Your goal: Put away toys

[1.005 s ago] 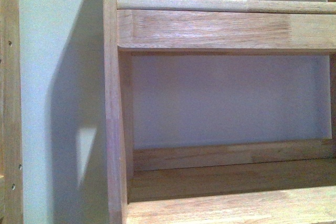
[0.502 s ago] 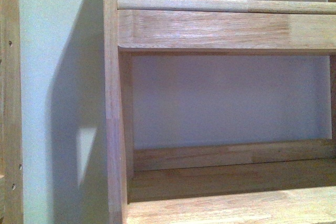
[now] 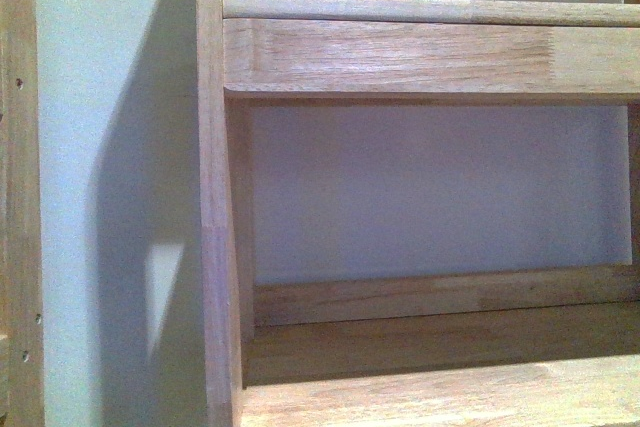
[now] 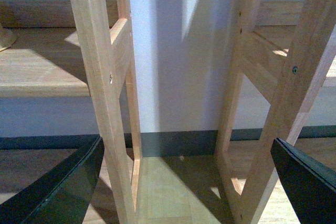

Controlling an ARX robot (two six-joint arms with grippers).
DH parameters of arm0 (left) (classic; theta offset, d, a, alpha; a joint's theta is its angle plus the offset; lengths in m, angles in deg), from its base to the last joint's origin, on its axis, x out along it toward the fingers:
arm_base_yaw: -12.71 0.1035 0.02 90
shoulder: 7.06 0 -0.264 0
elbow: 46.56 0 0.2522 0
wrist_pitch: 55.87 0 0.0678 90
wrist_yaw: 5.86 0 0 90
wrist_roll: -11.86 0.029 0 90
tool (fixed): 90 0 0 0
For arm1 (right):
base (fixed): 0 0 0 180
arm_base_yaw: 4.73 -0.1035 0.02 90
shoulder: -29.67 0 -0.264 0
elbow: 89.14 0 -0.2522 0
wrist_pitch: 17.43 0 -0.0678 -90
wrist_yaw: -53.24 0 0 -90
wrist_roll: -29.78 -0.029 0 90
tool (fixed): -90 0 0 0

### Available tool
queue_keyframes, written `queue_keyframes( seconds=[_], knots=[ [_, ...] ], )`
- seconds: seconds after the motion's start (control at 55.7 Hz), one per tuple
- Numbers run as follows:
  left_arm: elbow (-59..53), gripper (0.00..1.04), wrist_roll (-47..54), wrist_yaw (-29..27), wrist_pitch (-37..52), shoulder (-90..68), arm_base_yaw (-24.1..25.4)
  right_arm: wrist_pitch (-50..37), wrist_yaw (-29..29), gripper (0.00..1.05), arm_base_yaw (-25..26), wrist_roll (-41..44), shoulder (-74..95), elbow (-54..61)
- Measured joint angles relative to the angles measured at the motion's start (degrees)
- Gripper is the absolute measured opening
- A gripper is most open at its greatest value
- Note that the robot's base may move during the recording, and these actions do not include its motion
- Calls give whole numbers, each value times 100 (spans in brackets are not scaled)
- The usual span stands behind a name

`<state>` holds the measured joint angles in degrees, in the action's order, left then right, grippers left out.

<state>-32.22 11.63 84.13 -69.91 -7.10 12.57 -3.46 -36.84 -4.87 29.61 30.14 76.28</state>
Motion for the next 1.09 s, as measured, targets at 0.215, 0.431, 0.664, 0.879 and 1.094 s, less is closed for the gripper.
queue_keyframes(
  seconds=[0.215, 0.431, 0.664, 0.879, 1.094],
  knots=[
    [0, 98, 0, 0, 0, 0, 0, 0, 0, 86, 0, 0, 0, 0],
    [0, 98, 0, 0, 0, -2, 0, 0, 0, 98, 0, 0, 0, 0],
    [0, 98, 0, 0, 0, 0, 0, 0, 0, 98, 0, 0, 0, 0],
    [0, 98, 0, 0, 0, -2, 0, 0, 0, 98, 0, 0, 0, 0],
    [0, 98, 0, 0, 0, 0, 0, 0, 0, 98, 0, 0, 0, 0]
  ],
)
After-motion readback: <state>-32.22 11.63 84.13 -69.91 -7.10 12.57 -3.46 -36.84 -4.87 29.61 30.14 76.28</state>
